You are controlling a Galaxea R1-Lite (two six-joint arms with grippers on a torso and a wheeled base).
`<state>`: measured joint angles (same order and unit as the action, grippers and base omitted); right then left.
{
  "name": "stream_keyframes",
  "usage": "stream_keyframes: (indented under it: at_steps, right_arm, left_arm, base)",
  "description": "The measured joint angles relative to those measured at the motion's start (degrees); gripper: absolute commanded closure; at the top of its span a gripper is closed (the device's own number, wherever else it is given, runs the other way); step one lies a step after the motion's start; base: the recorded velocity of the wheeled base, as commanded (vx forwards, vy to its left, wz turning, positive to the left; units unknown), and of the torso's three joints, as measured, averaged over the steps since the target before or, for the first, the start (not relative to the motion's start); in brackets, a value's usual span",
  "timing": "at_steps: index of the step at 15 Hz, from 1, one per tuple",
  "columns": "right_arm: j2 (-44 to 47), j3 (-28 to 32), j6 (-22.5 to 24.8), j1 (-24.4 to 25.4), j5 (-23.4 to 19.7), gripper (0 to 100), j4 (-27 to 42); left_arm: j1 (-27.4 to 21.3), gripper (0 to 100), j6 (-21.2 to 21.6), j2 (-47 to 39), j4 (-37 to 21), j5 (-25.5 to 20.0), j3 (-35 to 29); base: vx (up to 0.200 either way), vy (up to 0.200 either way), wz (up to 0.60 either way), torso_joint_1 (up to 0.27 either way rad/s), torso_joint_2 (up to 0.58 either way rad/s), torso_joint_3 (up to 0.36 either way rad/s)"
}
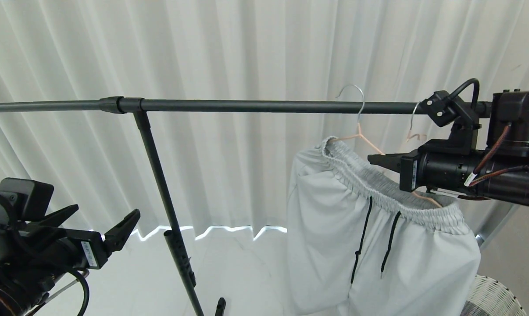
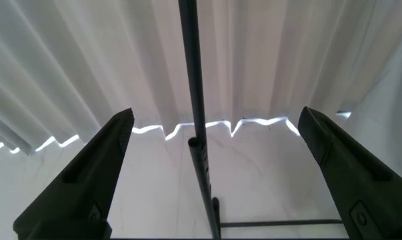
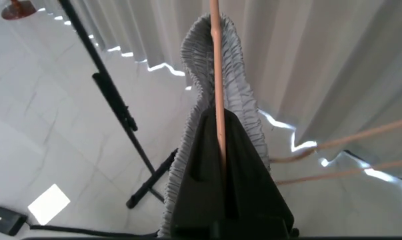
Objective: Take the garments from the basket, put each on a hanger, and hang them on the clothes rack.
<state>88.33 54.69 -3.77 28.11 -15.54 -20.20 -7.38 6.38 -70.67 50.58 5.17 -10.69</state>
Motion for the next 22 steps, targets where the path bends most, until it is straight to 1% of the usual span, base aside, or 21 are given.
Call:
stream_keyframes:
  at_steps: [3,5,12,17,22]
  right_arm:
    - [1.46,0.07,0.00,0.00,0.00,100,-3.58]
    - [2.54,0.68,-0.02,0.06,-0.09,100,-4.56]
    - [8.36,5.95,-2.06,0.16,-0.07,100,-4.71]
    - [11.14,6.67,-3.51,0.28,-0.09,100,-4.73]
    - [12.06,6.50,-3.56,0.74,-0.09,100,-4.75]
  left_arm:
    - [-0.09,0,0.00,0.83,0.00,0.00,0.22]
    - [-0.09,0,0.02,1.11,0.02,-0.02,0.30]
    - [-1.94,0,1.32,1.79,0.02,-0.02,1.18]
    - [-2.29,0,1.39,2.76,0.02,0.00,1.38]
    - [-2.22,0,1.37,2.89,0.02,0.00,1.44]
  base:
    - [0.000,0.000,0.00,0.000,0.00,0.000]
    - [0.000,0.000,0.00,0.000,0.00,0.000]
    - [0.000,0.000,0.00,0.000,0.00,0.000]
    - [0.000,0.000,0.00,0.000,0.00,0.000]
    - [0.000,0.000,0.00,0.000,0.00,0.000]
